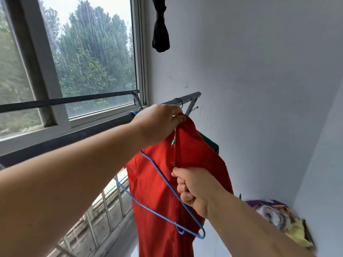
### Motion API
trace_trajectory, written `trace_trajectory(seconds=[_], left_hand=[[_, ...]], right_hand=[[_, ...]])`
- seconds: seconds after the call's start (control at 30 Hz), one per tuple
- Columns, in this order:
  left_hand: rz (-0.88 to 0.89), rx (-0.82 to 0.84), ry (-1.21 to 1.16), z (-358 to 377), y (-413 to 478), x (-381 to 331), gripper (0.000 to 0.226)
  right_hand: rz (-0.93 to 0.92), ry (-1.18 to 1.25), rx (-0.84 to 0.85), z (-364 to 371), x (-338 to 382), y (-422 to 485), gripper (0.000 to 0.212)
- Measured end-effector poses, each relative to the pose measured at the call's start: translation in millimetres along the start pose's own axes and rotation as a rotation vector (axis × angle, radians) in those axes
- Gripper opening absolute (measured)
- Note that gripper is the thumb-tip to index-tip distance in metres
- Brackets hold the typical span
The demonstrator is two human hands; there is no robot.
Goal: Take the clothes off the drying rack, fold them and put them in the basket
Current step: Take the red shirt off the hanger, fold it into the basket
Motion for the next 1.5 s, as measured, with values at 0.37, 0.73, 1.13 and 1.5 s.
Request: trace_trajectory(seconds=[0.37,0.73,1.13,1.5], left_hand=[[0.059,0.251,-0.123,21.5,-19.4,6.4,0.015],[-0.06,0.469,0.121,36.3,-35.2,30.0,0.015],[-0.108,0.378,0.285,38.1,-32.5,5.7,0.027],[-0.264,0.35,0.827,43.5,-33.3,33.9,0.032]], right_hand=[[-0.762,-0.915,0.007,-43.7,45.2,10.6,0.038],[-0.593,-1.197,0.107,-99.3,6.0,-12.1,0.009],[-0.556,-1.183,0.005,-72.4,-7.1,-4.3,0.026],[-0.573,-1.157,-0.096,-58.3,-16.5,-2.8,0.026]])
Point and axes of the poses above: each hand's wrist, its own y-axis towards the middle knuckle, its own z-axis out of the palm, x = y × z, the point moved 2 cm from there along y, towards the middle knuckle, and after that the axes turned 11 degrees about -z, right-handed, at the moved point
